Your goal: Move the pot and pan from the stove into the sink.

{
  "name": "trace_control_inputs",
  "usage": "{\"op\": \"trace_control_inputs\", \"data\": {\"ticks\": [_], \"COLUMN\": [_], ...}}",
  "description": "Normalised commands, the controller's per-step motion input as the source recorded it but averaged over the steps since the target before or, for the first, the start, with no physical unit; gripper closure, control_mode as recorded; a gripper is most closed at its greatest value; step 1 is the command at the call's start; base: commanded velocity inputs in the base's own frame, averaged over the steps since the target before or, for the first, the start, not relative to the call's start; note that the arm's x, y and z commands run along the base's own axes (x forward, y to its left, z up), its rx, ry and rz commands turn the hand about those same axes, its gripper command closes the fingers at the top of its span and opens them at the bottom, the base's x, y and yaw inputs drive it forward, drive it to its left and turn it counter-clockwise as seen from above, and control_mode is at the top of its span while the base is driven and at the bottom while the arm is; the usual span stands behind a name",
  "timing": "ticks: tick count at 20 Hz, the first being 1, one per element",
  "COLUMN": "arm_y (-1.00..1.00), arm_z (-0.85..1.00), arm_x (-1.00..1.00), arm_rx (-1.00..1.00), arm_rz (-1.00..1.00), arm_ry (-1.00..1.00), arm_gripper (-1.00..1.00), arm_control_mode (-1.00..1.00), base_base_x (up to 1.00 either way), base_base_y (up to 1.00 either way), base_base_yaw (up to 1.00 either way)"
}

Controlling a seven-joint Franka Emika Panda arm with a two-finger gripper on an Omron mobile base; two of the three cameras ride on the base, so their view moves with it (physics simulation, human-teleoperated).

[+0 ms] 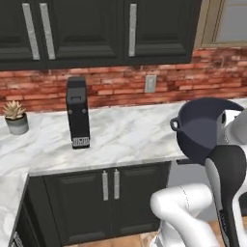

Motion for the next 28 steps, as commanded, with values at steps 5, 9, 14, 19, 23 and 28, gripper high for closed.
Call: {"op": "trace_control_inputs", "data": {"ticks": [5,9,14,19,23,28], "arm_y": [0.00,0.00,0.00,0.00,0.00,0.00], "arm_z": [0.00,0.00,0.00,0.00,0.00,0.00], "arm_x": [0.00,0.00,0.00,0.00,0.00,0.00], "arm_rx": [0.00,0.00,0.00,0.00,0.00,0.00], "arm_rz": [0.00,0.00,0.00,0.00,0.00,0.00], "arm_ry": [0.00,0.00,0.00,0.00,0.00,0.00], "arm_gripper": [1.00,1.00,1.00,1.00,1.00,1.00], "arm_control_mode": [1.00,1.00,1.00,1.00,1.00,1.00], "base_base_x": [0.24,0.25,0.28,0.28,0.30,0.30], "base_base_y": [-0.79,-0.87,-0.91,-0.93,-0.94,-0.95], "base_base_yaw": [-0.08,-0.09,-0.09,-0.09,-0.09,-0.09]}}
